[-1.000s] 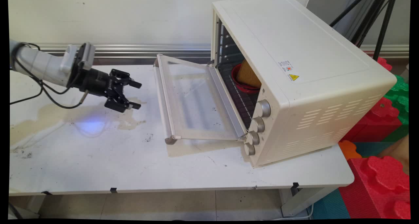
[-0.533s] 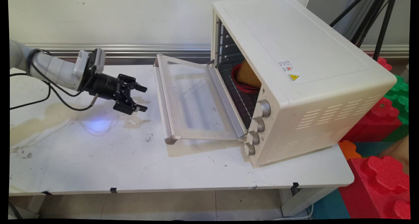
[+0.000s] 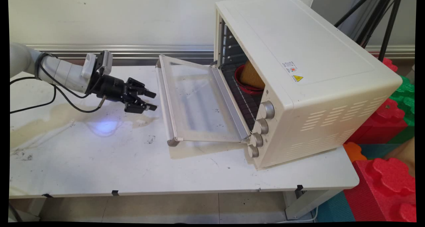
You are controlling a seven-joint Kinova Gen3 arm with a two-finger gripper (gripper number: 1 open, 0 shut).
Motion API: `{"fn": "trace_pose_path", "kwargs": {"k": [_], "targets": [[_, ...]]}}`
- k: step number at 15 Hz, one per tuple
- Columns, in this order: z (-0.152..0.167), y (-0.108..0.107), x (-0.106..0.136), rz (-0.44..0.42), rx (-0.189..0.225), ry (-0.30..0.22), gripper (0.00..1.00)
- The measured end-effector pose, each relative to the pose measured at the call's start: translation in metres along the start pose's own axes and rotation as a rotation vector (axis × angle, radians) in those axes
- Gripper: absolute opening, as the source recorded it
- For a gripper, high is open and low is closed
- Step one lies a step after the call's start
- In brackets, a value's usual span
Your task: Close the oven
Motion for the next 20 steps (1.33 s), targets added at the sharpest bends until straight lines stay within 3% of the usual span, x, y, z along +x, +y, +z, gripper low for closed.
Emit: {"fn": "trace_pose_path", "kwargs": {"k": [11, 20], "targets": [[0.015, -0.001, 0.000, -0.001, -0.009, 0.019, 0.00], [0.021, -0.005, 0.015, 0.040, -0.007, 0.091, 0.00]]}}
